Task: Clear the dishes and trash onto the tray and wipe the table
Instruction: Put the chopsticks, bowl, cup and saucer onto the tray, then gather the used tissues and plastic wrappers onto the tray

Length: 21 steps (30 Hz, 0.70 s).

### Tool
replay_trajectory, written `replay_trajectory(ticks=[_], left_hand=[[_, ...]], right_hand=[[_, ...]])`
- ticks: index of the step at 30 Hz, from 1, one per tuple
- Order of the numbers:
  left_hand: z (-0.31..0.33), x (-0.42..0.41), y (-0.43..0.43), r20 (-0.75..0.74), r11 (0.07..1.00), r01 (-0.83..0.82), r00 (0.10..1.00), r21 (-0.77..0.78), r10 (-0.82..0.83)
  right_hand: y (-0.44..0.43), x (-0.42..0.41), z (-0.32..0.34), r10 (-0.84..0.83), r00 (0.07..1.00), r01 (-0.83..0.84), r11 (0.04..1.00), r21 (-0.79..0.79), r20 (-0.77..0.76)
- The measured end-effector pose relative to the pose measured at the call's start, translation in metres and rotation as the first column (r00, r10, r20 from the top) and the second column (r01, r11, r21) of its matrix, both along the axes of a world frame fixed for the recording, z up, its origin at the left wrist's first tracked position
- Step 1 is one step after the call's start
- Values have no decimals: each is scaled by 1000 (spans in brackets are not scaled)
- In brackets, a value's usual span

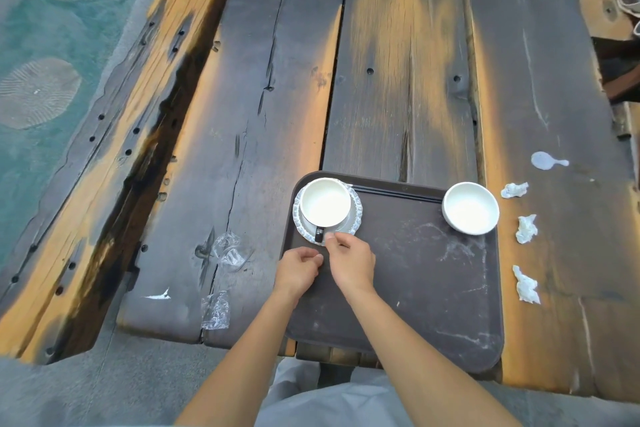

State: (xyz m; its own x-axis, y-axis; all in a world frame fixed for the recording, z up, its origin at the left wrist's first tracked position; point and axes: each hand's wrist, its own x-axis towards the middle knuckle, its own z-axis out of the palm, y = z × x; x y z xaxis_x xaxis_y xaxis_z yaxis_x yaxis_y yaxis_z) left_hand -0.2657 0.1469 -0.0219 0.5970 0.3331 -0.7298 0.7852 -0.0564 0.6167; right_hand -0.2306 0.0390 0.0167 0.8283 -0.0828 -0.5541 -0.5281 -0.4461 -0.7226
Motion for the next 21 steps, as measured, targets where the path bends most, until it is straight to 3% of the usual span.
replay_trajectory(ticks=[3, 5, 10, 13, 16, 21], left_hand=[[8, -1, -26, -4, 943, 285, 957, 170, -288], [13, 1, -49, -1, 869, 442, 892, 223, -453], [17, 16, -111, -23, 579, 687, 653, 439, -757], [12, 25, -141, -74, 402, 725, 527, 560, -846], [1, 31, -161, -187, 295, 757, 478, 583, -859], [-17, 28, -174, -269, 250, 768, 478, 590, -836]], right_hand=[[-54, 1, -3, 73, 995, -67, 995, -75, 74], [-102, 3, -9, 121, 980, -79, 966, -244, 160], [-230, 9, -14, 193, 962, -48, 817, -574, 194], [-292, 8, -19, 270, 961, -156, 705, -692, 58], [-330, 5, -26, 270, 959, -257, 686, -681, -89], [-366, 11, -43, 313, 949, -238, 760, -605, 21]])
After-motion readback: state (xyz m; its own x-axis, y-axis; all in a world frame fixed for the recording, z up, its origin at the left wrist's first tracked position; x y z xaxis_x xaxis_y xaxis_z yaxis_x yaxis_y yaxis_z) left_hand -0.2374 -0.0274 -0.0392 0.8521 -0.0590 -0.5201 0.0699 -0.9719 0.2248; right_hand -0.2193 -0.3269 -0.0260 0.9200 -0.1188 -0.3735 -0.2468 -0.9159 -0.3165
